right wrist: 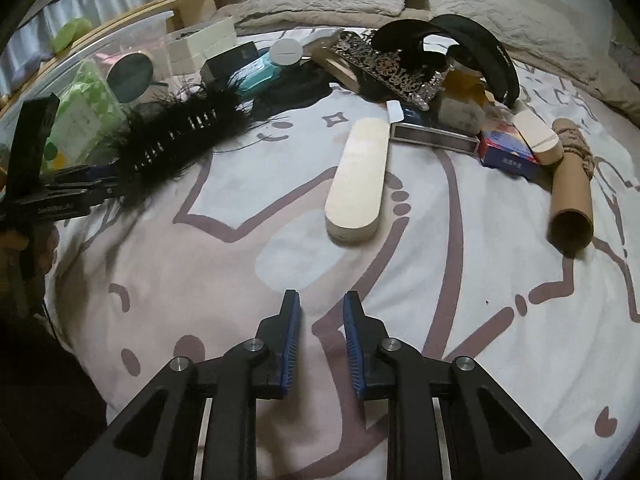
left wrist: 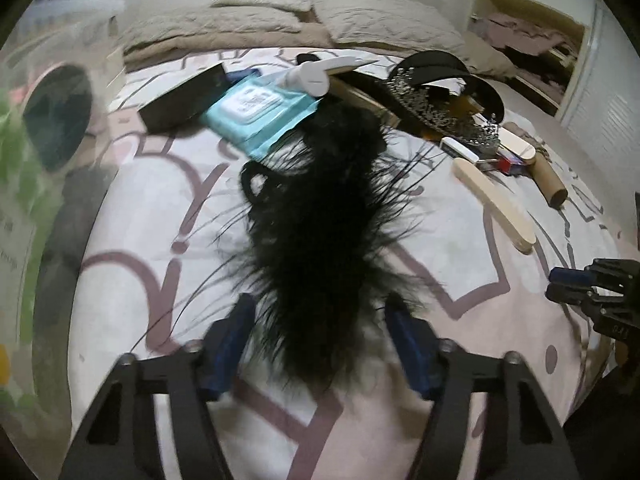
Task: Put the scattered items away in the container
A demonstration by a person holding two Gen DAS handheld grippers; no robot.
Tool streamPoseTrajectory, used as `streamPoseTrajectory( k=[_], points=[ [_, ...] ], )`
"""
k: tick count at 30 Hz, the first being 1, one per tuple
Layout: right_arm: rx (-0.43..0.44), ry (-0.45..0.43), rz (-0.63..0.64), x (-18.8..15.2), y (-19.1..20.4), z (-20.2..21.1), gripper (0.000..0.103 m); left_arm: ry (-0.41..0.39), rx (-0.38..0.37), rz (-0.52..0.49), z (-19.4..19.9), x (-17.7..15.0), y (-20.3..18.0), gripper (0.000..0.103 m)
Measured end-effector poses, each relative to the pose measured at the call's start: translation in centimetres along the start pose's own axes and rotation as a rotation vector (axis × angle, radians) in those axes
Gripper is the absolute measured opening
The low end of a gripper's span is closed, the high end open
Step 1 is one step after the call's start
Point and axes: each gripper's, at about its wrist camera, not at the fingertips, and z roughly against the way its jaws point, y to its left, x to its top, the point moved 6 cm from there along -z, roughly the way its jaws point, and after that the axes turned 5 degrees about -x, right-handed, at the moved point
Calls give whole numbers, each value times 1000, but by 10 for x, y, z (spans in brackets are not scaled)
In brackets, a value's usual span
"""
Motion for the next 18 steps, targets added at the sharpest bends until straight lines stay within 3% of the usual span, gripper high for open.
streamPoseTrajectory(
  k=[2, 3, 5, 6, 7, 15, 18],
  points=[
    [-4, -2, -12, 2, -2, 0, 23, -6, -6, 17, -5, 5, 2, 49],
    [-13, -8, -13, 2, -3, 1, 24, -7, -11, 26, -8, 6, 3, 41],
    [-28, -32, -17, 4, -4, 3, 53, -3, -26, 41, -13, 6, 4, 25],
    [-25, -40, -22, 5, -5, 4, 84, 0, -32, 45, -14, 5, 3, 18],
    [-18, -47, -27, 6, -5, 6, 89, 8, -40, 44, -14, 3, 2, 18],
    [-72, -38, -62, 24, -18, 1, 88, 35, -79, -5, -5, -8, -11, 18],
    [-57, -47, -45, 34, -18, -2, 69, 60, -94, -26, 2, -15, -18, 18]
  ],
)
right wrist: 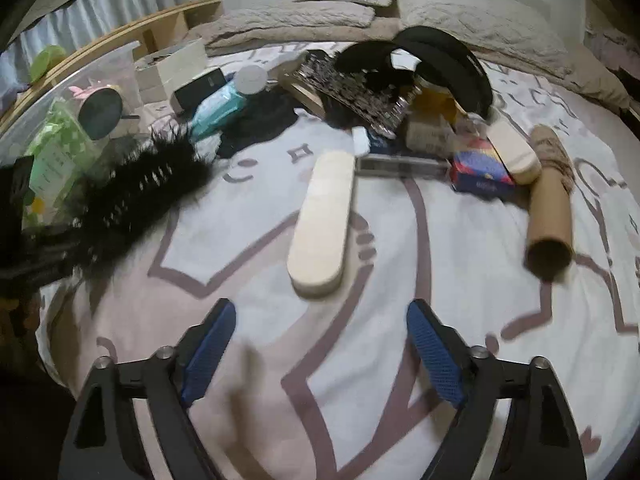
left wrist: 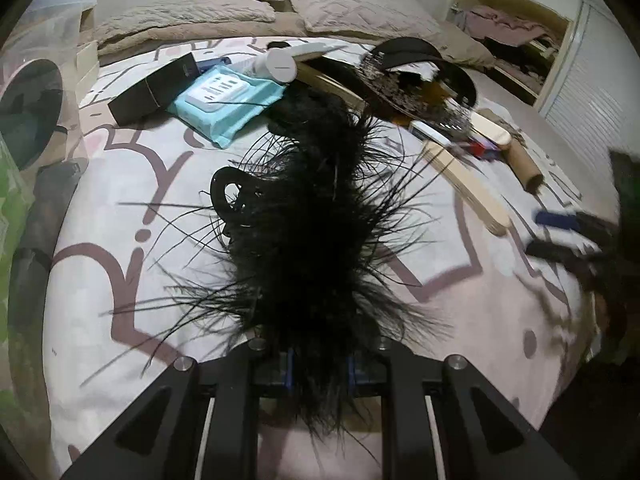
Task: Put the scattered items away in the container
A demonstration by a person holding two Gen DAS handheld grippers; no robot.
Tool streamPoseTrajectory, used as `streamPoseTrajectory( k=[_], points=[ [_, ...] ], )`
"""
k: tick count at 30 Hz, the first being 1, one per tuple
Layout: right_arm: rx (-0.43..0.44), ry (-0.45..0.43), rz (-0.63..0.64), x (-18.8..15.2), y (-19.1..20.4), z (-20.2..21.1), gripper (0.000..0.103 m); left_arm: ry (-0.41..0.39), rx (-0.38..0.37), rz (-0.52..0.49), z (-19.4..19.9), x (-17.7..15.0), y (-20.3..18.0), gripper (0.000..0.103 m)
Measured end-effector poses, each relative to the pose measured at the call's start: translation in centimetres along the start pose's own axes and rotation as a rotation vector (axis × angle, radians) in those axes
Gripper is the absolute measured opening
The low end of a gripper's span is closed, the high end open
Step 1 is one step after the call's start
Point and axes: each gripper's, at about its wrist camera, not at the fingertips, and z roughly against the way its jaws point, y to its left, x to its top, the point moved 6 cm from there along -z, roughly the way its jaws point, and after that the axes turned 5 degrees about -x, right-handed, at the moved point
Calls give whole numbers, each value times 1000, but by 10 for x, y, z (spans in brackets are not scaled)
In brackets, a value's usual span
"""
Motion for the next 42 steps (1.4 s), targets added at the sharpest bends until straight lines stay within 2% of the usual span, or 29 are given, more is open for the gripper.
streamPoseTrajectory(
  k=[1, 3, 8, 14, 15, 16, 17, 18, 20, 23, 24, 25, 27, 35, 40, 41, 42],
  points=[
    [-5, -3, -1, 3, -1, -2, 60, 20, -4, -15, 2, -3, -3, 18],
    [-28, -17, -19, 10, -5, -8, 51, 54, -7, -46, 7, -10, -9, 18],
    [-28, 8, -48, 18, -6, -25, 51, 82, -34, -57, 22, -24, -13, 18],
    [-74, 5, -62, 31, -6, -34, 51, 92, -84, -15, 28, -38, -10, 21],
    [-84, 3, -65, 34, -6, -35, 51, 91, -91, -1, 29, -38, -8, 34],
    [-101, -1, -66, 36, -7, -36, 51, 87, -91, 15, 30, -38, -5, 52],
    [-117, -5, -66, 38, -8, -37, 51, 77, -87, 30, 33, -37, -2, 59],
    [-131, -10, -64, 40, -9, -37, 51, 56, -86, 43, 36, -34, 1, 63],
    [-133, -23, -68, 43, -11, -37, 51, 28, -109, 66, 42, -27, 4, 64],
    [-117, -14, -84, 43, -14, -39, 52, 1, -145, 105, 44, -16, 8, 73],
    [-112, -9, -87, 43, -15, -40, 57, 0, -153, 110, 44, -13, 8, 74],
    [-110, -7, -89, 43, -15, -40, 71, 2, -161, 116, 42, -10, 9, 74],
    [-109, -22, -87, 43, -16, -39, 81, 10, -169, 127, 37, -3, 10, 74],
    [-105, -11, -49, 43, -11, -43, 81, 41, -201, 230, 18, 7, 24, 74],
    [-97, 1, -16, 41, -4, -56, 81, 61, -177, 228, 6, 8, 28, 74],
    [-98, -1, -8, 40, -3, -58, 79, 65, -178, 226, 3, 8, 28, 74],
    [-102, -2, -2, 39, -2, -60, 72, 69, -178, 224, 0, 8, 28, 74]
  ],
)
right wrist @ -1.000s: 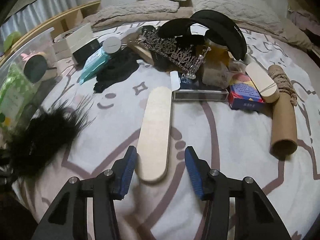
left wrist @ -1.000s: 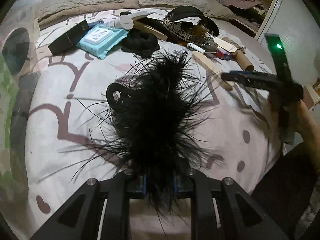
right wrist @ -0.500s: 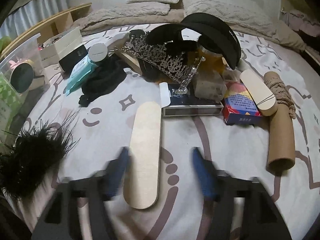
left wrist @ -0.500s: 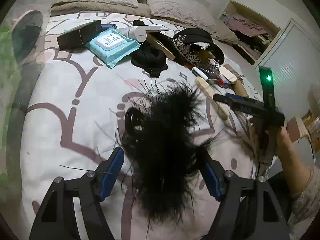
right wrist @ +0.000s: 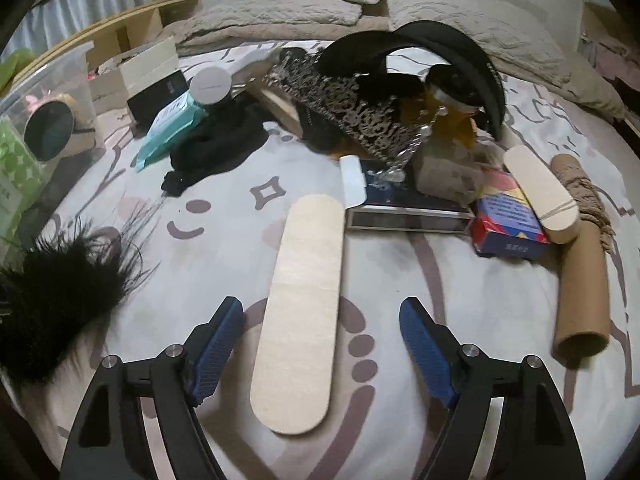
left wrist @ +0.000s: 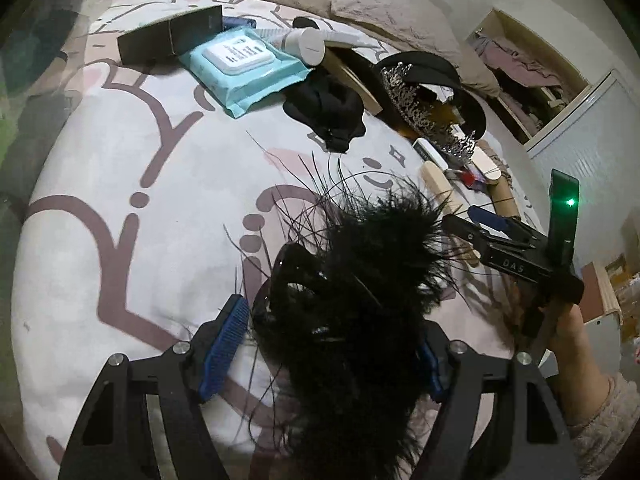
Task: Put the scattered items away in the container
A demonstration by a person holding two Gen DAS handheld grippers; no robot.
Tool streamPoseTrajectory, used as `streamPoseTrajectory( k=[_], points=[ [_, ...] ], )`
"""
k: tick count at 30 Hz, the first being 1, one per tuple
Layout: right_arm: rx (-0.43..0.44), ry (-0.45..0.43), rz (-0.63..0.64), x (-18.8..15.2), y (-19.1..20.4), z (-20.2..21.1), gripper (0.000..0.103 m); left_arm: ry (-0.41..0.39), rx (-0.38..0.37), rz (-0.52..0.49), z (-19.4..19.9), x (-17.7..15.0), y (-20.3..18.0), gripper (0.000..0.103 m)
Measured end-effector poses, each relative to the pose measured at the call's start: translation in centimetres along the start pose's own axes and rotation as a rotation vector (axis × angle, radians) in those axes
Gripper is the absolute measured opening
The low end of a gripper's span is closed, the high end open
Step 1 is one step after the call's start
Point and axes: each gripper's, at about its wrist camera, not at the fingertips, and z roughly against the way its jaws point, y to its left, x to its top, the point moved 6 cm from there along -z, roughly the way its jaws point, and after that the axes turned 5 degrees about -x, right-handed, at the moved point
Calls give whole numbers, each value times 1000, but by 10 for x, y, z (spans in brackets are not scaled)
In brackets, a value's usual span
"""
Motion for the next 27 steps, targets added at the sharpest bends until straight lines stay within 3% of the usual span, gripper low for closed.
streamPoseTrajectory(
  k=[5, 7, 10, 19, 27],
  points=[
    [2, -20, 7, 0, 1, -1, 62, -7, 19, -39, -10, -1, 1, 74],
    [8, -27, 12, 0, 2, 0, 49, -18, 13, -35, -10, -1, 2, 74],
    [14, -41, 26, 0, 6, 4, 38, -35, -4, -18, -10, 1, 4, 73],
    [21, -81, 2, -4, 6, 20, 36, -68, 35, -102, -9, 1, -7, 69],
    [62, -74, -14, -10, 9, 27, 36, -93, 35, -118, -5, -2, -15, 69]
  ],
)
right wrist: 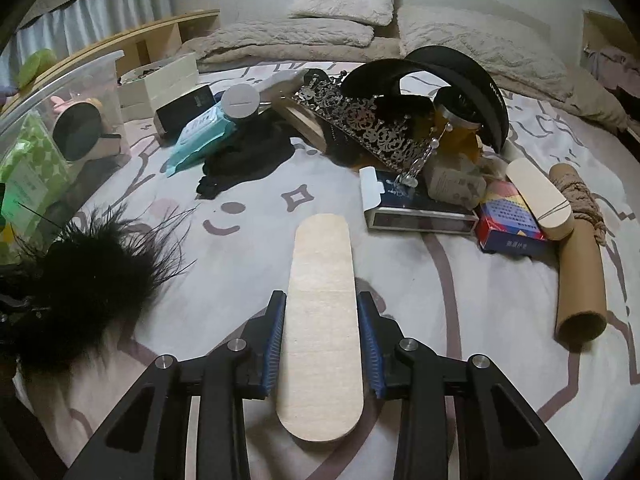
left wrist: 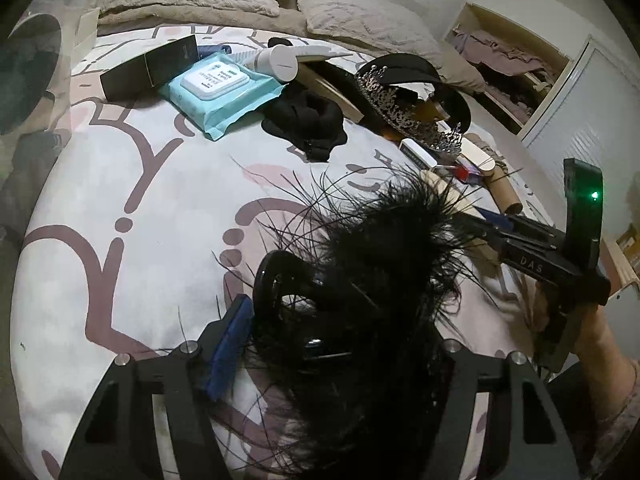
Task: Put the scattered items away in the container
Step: 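Lift wooden board with right gripper while left gripper carries boa toward container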
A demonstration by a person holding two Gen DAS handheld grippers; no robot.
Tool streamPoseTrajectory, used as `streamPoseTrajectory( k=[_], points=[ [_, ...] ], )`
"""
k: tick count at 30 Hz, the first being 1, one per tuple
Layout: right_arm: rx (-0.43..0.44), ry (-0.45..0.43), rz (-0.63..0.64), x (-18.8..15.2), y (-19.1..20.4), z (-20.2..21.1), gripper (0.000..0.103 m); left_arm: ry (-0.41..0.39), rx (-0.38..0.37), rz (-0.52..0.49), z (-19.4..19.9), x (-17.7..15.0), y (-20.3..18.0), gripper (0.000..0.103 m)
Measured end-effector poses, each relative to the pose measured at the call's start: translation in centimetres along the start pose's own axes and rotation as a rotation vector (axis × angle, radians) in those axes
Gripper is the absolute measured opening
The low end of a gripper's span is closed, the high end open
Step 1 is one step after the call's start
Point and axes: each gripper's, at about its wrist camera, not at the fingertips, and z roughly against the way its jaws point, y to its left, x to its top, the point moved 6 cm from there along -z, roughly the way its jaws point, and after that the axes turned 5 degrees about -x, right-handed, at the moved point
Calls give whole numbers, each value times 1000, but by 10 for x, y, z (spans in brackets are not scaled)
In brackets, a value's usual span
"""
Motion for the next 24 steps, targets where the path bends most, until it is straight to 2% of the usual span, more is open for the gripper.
streamPoseTrajectory(
  k=[7, 17, 19, 24],
  points=[
    [62, 10, -25, -7, 10, 10, 36, -30, -21, 2, 12, 1, -9, 68],
    [102, 37, -10, -26, 37, 25, 36, -77, -35, 6, 35, 3, -16, 68],
    [94, 46, -2, -31, 42, 26, 36, -89, -46, 8, 40, 5, -17, 56],
    [66, 68, 11, -37, 49, 20, 36, -105, -42, 10, 49, 6, -16, 56]
  ],
)
